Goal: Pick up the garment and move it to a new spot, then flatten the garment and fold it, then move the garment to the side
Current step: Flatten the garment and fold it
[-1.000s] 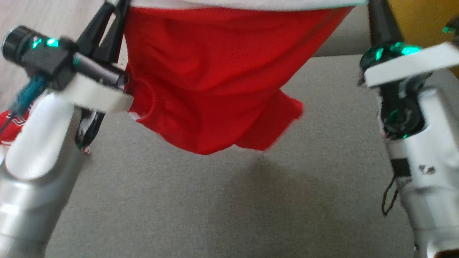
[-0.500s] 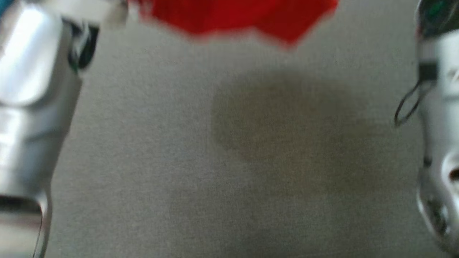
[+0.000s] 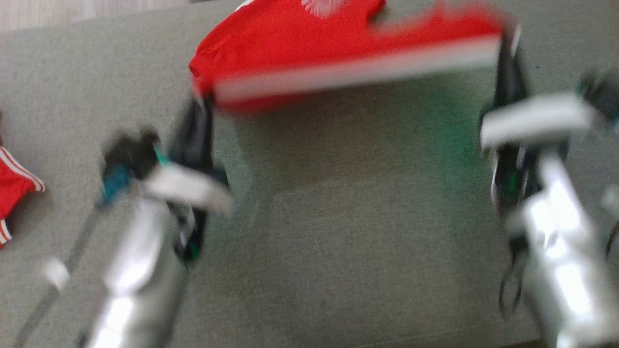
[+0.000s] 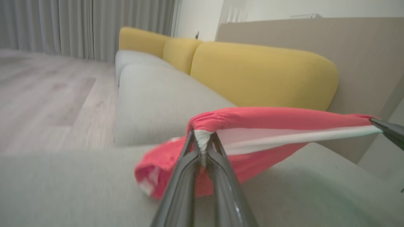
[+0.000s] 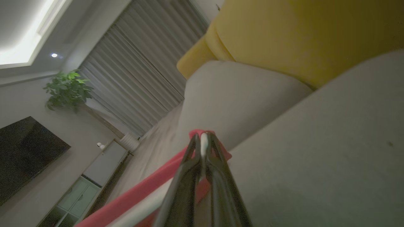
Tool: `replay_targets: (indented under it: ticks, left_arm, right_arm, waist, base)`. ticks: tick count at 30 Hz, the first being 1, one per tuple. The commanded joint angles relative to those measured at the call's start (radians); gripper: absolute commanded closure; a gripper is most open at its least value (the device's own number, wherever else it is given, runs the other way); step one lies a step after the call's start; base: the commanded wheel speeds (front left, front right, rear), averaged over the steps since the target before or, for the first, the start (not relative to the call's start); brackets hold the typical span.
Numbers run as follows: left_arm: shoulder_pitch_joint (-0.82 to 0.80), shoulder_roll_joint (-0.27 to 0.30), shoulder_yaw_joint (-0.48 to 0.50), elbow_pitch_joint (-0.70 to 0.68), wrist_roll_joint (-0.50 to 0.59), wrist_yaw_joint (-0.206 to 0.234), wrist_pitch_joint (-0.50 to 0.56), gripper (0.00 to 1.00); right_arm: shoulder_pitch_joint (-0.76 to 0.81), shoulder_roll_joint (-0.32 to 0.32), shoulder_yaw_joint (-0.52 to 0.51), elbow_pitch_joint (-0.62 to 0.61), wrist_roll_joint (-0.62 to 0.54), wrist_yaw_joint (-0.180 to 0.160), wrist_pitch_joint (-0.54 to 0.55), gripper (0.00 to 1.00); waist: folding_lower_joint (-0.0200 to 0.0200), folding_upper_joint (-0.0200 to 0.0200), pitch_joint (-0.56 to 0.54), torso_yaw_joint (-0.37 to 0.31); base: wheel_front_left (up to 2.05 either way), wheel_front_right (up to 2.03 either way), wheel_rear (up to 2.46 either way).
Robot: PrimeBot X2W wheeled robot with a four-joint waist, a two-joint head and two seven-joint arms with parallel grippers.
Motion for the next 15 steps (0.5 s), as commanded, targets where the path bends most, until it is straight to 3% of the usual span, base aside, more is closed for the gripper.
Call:
replay_targets:
  ticks: [1, 7, 15]
  left_arm:
    - [0.020, 0.021, 0.032, -0.026, -0.020, 0.003, -0.005, 1.00]
    - [0.257, -0.012, 0.001, -0.036, -0.056, 0.002, -0.005, 1.00]
    - [0.492, -0.041, 0.049, -0.080, -0.059, 0.002, -0.005, 1.00]
  right_arm:
    - [0.039, -0.007, 0.018, -0.034, 0.027, -0.001, -0.002, 1.00]
    - [0.322, -0.025, 0.080, -0.083, 0.141, -0.001, 0.012, 1.00]
    - [0.539, -0.085, 0.116, -0.188, 0.257, -0.001, 0.027, 1.00]
  waist:
    - [0.0001, 0.0000, -0.010, -0.008]
    - [0.0001, 0.0000, -0.071, -0.016]
    - [0.0001, 0.0000, -0.185, -0.021]
  base:
    - [0.00, 0.00, 0.00]
    - [0.00, 0.00, 0.00]
    - [0.00, 0.00, 0.00]
